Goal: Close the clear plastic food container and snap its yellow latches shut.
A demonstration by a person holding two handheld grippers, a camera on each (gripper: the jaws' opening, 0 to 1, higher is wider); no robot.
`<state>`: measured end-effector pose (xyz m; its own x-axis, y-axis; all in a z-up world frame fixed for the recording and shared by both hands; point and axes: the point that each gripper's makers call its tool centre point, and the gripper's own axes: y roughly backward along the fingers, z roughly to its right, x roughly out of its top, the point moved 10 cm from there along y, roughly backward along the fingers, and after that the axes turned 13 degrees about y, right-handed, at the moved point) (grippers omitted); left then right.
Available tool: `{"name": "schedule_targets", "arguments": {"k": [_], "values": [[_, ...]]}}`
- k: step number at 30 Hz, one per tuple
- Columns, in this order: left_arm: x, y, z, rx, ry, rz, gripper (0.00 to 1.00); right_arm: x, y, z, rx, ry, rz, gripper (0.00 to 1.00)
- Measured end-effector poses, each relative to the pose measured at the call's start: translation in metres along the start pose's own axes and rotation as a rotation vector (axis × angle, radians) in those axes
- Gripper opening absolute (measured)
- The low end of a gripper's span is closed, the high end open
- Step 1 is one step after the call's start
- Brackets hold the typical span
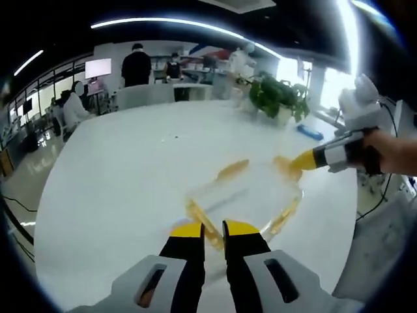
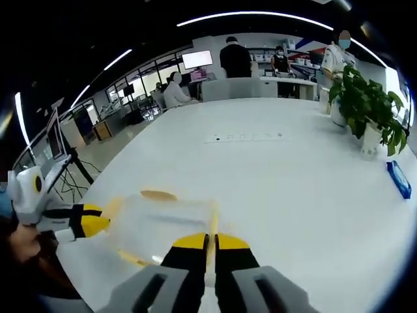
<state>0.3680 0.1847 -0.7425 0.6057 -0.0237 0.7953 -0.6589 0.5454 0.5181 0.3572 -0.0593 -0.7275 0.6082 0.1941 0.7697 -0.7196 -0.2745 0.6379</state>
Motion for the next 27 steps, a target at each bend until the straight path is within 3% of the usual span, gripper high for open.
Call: {"name": "schedule_targets", "arguments": {"k": [13,22,27], "values": [[-0.001,0.0,-0.003,-0.013,0.042,0.009,0.07,-0.004,-0.001,0.004,-0.012,-0.028,0.011,0.0],[-0.001,0.0,-0.005,-0.021,0.03,0.005,0.08,-0.007,-0.001,0.005,-0.037,-0.031,0.031,0.0],[-0.001,0.007,-0.008,-0.023,0.079,0.034,0.17,-0.014,0.001,0.011,-0.068,-0.041,0.029,0.02]]}}
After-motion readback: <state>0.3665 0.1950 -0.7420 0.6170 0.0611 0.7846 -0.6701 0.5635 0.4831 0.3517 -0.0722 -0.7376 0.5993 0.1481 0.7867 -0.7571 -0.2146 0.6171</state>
